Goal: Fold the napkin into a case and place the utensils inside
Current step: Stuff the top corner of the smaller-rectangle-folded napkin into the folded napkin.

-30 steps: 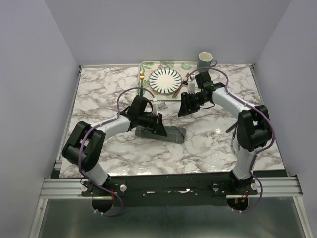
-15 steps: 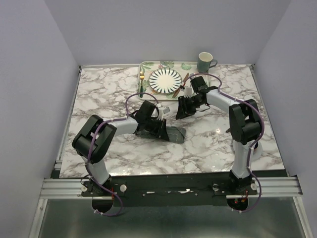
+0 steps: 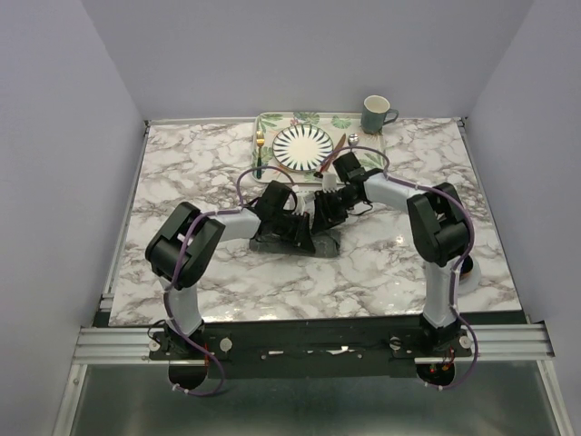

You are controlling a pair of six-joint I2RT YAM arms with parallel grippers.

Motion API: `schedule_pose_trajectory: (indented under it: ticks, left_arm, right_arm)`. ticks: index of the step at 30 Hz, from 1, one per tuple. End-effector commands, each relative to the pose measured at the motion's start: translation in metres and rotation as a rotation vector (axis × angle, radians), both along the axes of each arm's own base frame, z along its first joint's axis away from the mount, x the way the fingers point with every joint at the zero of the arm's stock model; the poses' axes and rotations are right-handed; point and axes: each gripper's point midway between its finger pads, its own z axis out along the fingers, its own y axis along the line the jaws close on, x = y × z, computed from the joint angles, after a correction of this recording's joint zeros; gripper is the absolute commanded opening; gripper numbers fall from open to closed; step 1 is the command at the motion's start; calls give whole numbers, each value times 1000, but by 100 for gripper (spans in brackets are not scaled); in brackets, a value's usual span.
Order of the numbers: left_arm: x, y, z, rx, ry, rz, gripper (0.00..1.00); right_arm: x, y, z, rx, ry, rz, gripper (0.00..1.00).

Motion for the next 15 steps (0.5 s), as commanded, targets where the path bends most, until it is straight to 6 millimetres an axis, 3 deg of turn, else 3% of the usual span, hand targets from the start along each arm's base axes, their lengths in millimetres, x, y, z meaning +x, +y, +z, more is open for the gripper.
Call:
schedule_pose_trajectory:
  ticks: [1, 6, 9, 15]
  left_arm:
    - [13, -5, -1, -6, -25, 23, 22]
    - [16, -3, -10, 7, 6, 51, 22]
    - [19, -1, -15, 11, 24, 64, 21]
    - [16, 4, -21, 11, 60, 68, 18]
  right_arm:
    - [-5, -4, -16, -33, -4, 14, 45]
    - [-12, -8, -23, -63, 2, 3, 45]
    - [-11, -5, -16, -51, 4, -16, 48]
    - [5, -6, 45, -15, -102, -39, 60]
